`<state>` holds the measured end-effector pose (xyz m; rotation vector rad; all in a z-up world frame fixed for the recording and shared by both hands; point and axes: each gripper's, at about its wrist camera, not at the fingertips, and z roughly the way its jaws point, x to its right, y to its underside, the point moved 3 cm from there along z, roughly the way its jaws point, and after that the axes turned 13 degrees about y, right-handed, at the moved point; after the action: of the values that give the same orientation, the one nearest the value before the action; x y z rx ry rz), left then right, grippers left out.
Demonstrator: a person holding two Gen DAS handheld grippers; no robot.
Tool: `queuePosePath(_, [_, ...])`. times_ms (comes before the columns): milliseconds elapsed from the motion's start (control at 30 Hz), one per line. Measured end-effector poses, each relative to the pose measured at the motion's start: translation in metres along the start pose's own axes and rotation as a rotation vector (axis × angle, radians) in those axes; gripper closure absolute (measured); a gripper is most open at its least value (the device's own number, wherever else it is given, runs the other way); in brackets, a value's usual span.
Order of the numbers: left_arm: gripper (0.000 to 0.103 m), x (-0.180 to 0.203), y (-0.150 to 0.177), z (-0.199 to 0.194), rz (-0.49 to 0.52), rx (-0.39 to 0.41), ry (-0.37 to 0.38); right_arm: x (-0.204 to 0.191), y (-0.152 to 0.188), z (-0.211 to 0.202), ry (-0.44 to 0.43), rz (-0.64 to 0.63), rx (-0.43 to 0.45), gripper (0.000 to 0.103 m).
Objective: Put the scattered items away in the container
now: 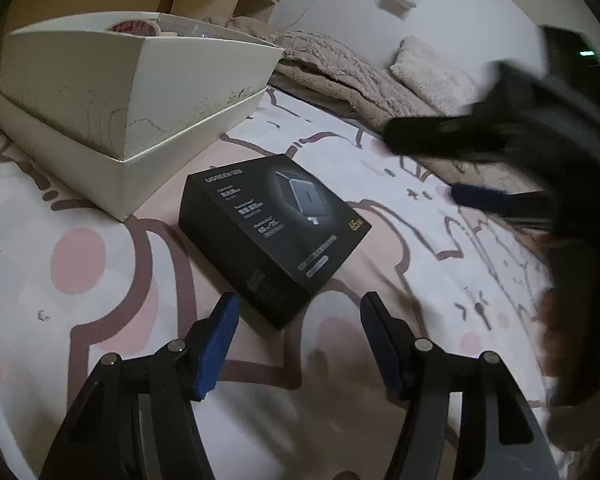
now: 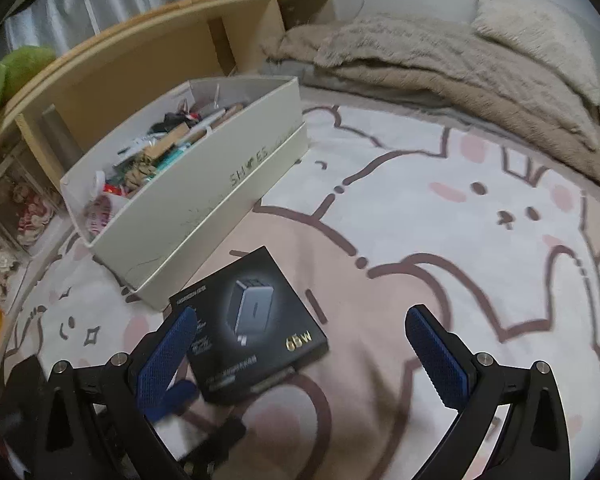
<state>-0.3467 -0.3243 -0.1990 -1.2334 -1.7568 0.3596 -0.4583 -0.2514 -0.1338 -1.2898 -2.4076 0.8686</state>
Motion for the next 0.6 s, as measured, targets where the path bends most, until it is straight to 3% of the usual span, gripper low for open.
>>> queuePosePath(167, [0.04, -0.004, 0.0, 0.002, -0.027, -0.005, 0.019, -0.007, 0.0, 0.037, -0.052, 0.046, -0.092, 0.0])
queuePosePath(300, [0.04, -0.004, -0.001, 0.002, -0.028, 0.0, 0.021, -0.02, 0.006, 0.055, -0.06, -0.024, -0.146, 0.0])
queuePosePath(433, [0.04, -0.003, -0.001, 0.007, -0.019, -0.014, 0.014, -0.027, 0.017, 0.061, -0.168, -0.031, -0.222, 0.011])
queuePosePath(600, [0.04, -0.005, 0.0, 0.006, -0.012, -0.013, 0.011, -0.036, 0.027, 0.052, -0.177, -0.073, -0.252, 0.013])
